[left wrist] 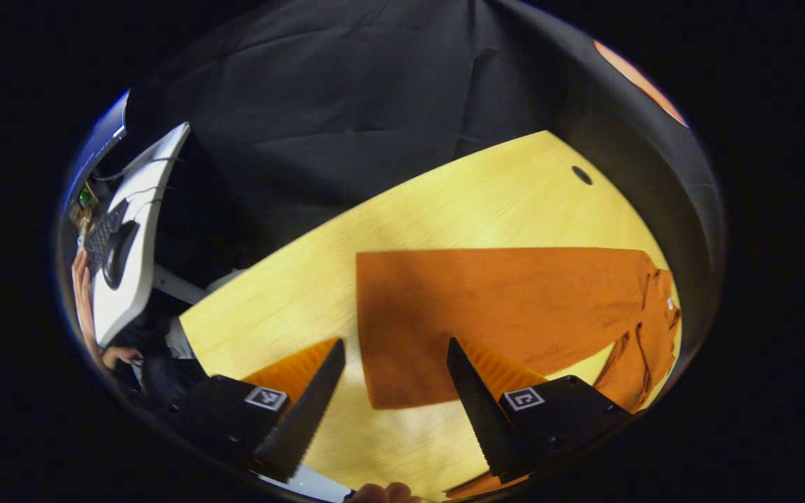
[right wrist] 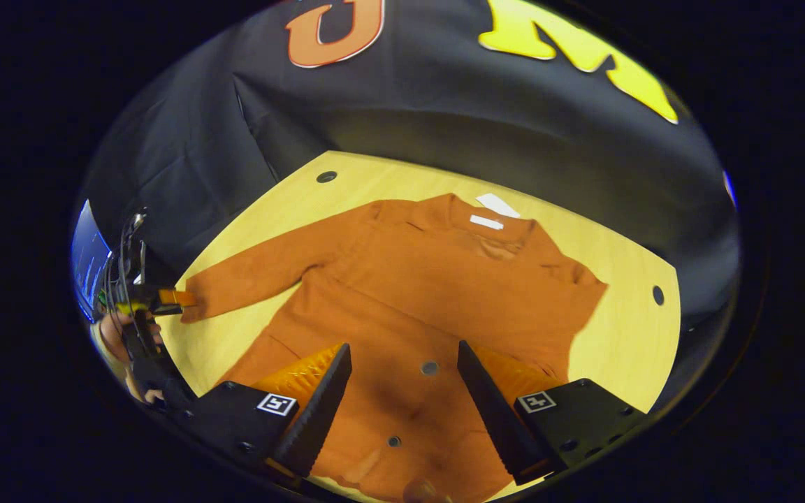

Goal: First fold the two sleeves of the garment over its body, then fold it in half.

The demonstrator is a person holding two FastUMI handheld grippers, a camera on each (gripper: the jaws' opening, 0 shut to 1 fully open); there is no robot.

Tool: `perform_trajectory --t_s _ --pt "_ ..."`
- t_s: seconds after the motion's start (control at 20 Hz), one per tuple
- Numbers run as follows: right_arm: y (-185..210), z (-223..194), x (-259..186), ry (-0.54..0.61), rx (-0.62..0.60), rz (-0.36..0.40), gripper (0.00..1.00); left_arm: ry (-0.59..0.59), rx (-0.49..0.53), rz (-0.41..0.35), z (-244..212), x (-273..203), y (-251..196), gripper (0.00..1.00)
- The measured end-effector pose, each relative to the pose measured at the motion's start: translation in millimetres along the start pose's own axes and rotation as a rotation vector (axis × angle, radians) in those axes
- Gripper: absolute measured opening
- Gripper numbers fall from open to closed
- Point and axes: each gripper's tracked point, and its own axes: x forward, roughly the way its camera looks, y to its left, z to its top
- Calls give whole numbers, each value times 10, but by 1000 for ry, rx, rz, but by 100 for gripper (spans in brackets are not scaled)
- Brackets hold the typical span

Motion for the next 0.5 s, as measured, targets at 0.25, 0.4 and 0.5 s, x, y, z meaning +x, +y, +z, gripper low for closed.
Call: perform_trajectory --t_s 0.25,0.4,0.5 --pt "-659 -663 -503 4 101 -74 94 225 18 65 -10 105 85 98" --pt "-1101 -1017 -715 8 188 -143 99 319 20 80 52 136 32 93" --pt "-1286 -1232 -793 8 259 -163 99 382 -12 84 47 149 60 100"
